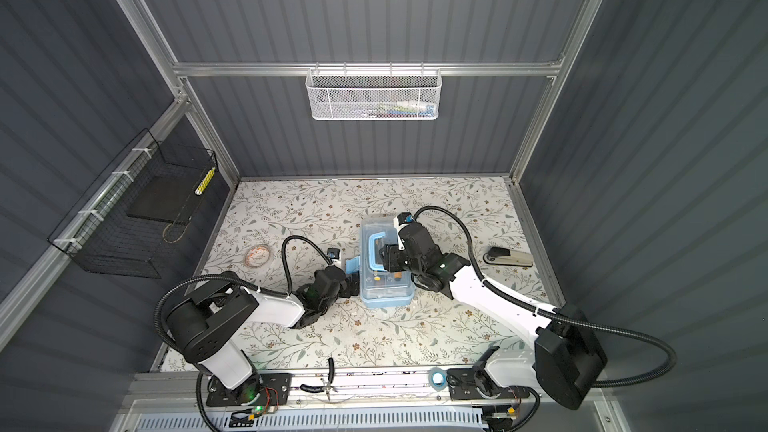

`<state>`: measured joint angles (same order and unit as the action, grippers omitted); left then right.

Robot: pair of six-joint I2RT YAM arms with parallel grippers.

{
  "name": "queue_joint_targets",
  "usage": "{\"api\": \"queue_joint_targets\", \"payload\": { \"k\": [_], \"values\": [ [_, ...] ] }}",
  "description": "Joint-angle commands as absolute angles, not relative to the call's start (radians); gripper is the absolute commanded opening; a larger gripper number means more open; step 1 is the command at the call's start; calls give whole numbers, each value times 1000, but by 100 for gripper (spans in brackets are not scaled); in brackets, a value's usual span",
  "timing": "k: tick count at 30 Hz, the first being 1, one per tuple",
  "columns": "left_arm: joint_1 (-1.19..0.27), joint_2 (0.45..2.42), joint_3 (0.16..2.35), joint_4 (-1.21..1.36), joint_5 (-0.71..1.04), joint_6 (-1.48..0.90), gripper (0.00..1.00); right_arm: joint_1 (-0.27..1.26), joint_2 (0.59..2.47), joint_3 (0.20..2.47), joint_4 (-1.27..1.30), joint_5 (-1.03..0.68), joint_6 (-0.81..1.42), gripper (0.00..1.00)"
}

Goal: Pack the tool kit

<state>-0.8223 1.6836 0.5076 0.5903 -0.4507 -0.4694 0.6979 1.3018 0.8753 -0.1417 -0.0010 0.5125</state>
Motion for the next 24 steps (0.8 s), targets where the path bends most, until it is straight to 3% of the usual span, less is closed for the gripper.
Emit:
{"api": "queue_joint_targets", "payload": {
  "k": [1,24],
  "values": [
    [-822,1695,503,598,-488,-460,94,692,1315,881,-138,-9,512,55],
    [-807,1615,571,566,-517,-388,93,691,1321,861,-133,-29,538,55]
  ]
}}
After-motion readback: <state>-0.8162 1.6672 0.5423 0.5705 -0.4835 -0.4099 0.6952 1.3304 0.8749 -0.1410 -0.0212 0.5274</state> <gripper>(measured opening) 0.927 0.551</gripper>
